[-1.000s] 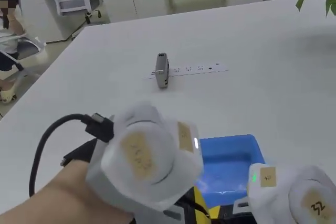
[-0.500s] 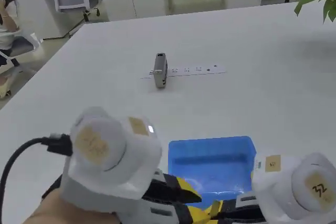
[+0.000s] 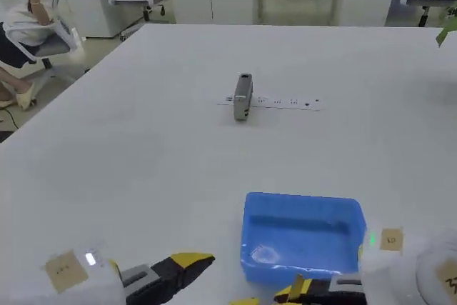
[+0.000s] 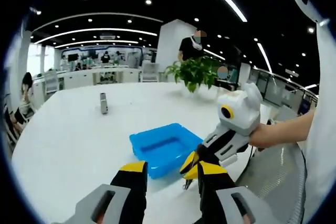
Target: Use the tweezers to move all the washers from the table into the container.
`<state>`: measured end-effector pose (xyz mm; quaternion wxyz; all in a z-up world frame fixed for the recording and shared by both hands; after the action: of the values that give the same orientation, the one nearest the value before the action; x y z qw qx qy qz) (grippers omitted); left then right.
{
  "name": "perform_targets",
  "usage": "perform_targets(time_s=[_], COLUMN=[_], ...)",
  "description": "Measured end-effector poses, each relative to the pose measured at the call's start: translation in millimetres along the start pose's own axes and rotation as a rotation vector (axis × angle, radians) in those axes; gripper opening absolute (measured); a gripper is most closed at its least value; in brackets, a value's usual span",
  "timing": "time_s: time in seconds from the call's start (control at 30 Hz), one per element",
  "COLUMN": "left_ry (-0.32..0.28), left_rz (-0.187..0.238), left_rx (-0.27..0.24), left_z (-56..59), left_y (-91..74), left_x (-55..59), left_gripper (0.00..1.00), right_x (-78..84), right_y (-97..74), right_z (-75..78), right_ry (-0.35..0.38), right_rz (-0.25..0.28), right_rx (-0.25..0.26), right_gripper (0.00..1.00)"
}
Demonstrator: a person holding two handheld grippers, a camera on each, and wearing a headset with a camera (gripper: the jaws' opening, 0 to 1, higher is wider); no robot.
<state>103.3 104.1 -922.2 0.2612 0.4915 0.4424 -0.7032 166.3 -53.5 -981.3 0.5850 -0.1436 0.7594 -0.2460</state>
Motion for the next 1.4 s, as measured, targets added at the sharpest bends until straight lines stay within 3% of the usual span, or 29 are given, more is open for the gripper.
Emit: perform_targets(time_s=[0.07,0.13,0.17,0.23,0.33,0.43,0.57,0.77,0.97,1.17,1.4], left_ry=[0.016,0.122,0.132,0.087,0.027,-0.021,-0.013,-0.001,0.003,0.001,-0.002], left_rz=[0.019,0.010,0.013,0.039,0.074,0.115,0.126,0.158,0.176,0.192,0.198], left_rx=[-0.032,-0.088,-0.098,-0.103,-0.160,-0.180,-0.178,-0.180,-0.183,-0.190,-0.200], left_z=[1.0,-2.3,-2.8,-3.1,-12.7,-17.8,-16.4,-16.3,-16.8,-17.8,-19.1], left_y=[3.1,5.9,5.9,3.6,-2.6,-6.1,-7.2,-9.2,-10.6,-12.6,-13.3], left_x=[1.4,0.2,-0.6,0.3,-0.1,-2.2,-2.9,-5.2,-6.2,-7.1,-7.1], left_gripper=[0.43,0.47,0.48,0.52,0.52,0.55,0.55,0.58,0.59,0.59,0.62], right_x=[-0.5,-1.3,-1.2,-1.1,-1.0,-1.0,-0.6,4.6,7.1,3.9,-7.2], right_y=[1.6,3.2,3.7,5.3,5.4,4.4,2.9,-3.4,-8.4,-18.4,-36.7], right_z=[-4.3,-7.9,-9.5,-13.1,-14.3,-10.7,-8.8,-1.8,0.7,-1.0,3.0], right_ry=[-0.048,-0.097,-0.112,-0.139,-0.146,-0.120,-0.113,0.067,0.133,0.237,0.264], right_rz=[-0.012,-0.025,-0.029,-0.034,-0.037,-0.036,-0.052,0.009,0.037,0.110,0.156], right_rx=[0.004,0.017,0.021,0.035,0.046,0.053,0.063,0.088,0.096,0.113,0.139], right_gripper=[0.03,0.03,0.03,0.03,0.02,0.03,0.02,0.02,0.02,0.02,0.02])
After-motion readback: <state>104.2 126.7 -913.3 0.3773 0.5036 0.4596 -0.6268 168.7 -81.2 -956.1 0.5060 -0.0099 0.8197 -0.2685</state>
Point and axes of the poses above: the centre of the closed fingertips' face, and the gripper's own axes: y roughly forward along the fingers, z roughly to its right, x roughly out of its underside, the point moved 9 cm from there along -y, roughly backward along the fingers, and after that the axes turned 4 degrees about -x, right-handed, at the moved point
